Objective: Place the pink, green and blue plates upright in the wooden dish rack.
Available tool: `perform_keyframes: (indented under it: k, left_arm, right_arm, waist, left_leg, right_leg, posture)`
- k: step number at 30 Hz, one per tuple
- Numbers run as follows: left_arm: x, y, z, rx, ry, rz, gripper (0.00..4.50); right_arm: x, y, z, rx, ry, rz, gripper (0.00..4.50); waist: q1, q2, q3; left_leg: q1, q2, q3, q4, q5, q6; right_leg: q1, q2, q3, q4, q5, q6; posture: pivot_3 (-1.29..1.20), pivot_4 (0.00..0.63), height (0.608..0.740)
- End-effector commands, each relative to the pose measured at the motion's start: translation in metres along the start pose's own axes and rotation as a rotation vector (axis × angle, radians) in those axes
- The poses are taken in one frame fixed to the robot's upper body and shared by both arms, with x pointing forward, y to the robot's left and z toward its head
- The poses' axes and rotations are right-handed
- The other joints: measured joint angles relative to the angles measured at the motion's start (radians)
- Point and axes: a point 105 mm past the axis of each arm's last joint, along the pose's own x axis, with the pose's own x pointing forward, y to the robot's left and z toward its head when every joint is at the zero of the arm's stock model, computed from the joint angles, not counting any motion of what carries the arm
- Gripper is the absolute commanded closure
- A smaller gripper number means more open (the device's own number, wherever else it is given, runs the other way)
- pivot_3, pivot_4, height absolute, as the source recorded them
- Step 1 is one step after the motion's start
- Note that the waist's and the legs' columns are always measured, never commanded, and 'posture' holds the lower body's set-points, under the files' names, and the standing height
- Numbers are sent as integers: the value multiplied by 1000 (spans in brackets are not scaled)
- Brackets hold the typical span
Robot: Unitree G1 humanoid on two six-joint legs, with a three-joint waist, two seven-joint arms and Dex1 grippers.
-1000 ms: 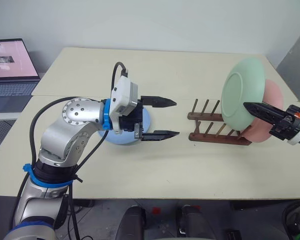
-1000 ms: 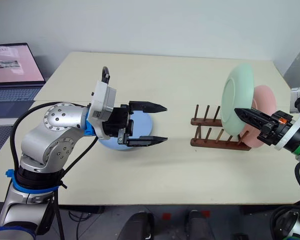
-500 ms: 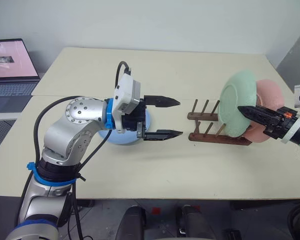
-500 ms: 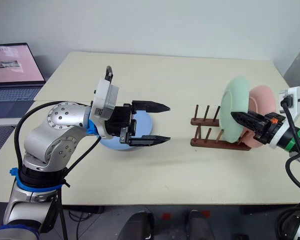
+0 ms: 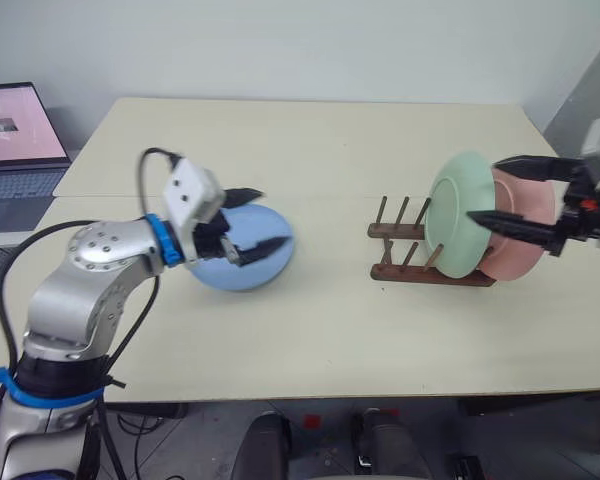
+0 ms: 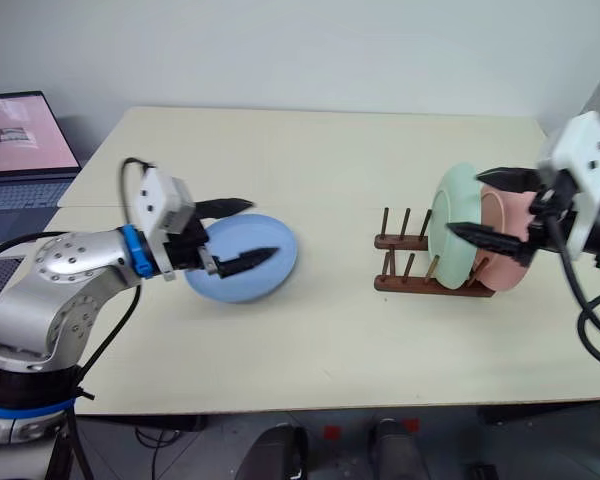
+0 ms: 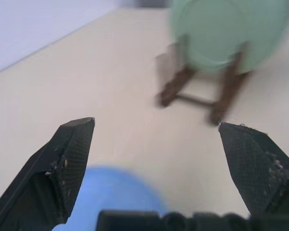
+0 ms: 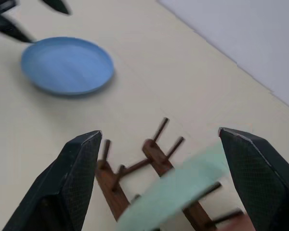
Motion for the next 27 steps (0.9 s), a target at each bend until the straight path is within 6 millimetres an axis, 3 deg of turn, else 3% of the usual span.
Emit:
perform_keyframes:
  k: [1,4,7,11,19,27]
  left_arm:
    - [-42,44,-18,-117,46,349,0]
    - [-61,51,-39,-272,60,463,0]
    - [-72,43,-72,-447,125,509,0]
    - [-55,22,-104,-667,182,482,0]
    - [-39,23,-124,-904,207,536,0]
    - [-18,22,-122,-940,233,512,1740]
  right_arm:
    - [19,9,8,-88,-46,128,449]
    - [31,14,8,-120,-61,198,449]
    - [44,21,14,-144,-90,280,449]
    - [65,35,24,-241,-125,423,449]
    - [71,44,28,-290,-124,494,449]
    - [69,47,24,-294,-106,486,410]
  waist:
    - [-6,0,0]
    - [-2,-1,0]
    - [5,-1,0]
    - [16,-2,0]
    - [19,-4,-1]
    - [16,-4,-1]
  left_leg:
    - [0,1,1,0,0,0]
    - [0,9,4,1,0,0]
    - [-1,10,6,1,0,0]
    - [-1,10,5,1,0,-1]
    - [-2,10,4,2,0,-1]
    - [-2,10,4,2,0,-1]
  right_leg:
    - [0,1,0,0,0,0]
    - [-1,1,0,0,1,-1]
    - [-1,1,1,-1,1,-1]
    - [-2,1,0,0,3,-5]
    - [-1,2,0,0,5,-8]
    - [-1,3,-1,1,6,-8]
  posture:
    - [0,150,740]
    - [0,150,740]
    - [0,150,740]
    - [0,150,740]
    - [0,150,740]
    - [0,150,740]
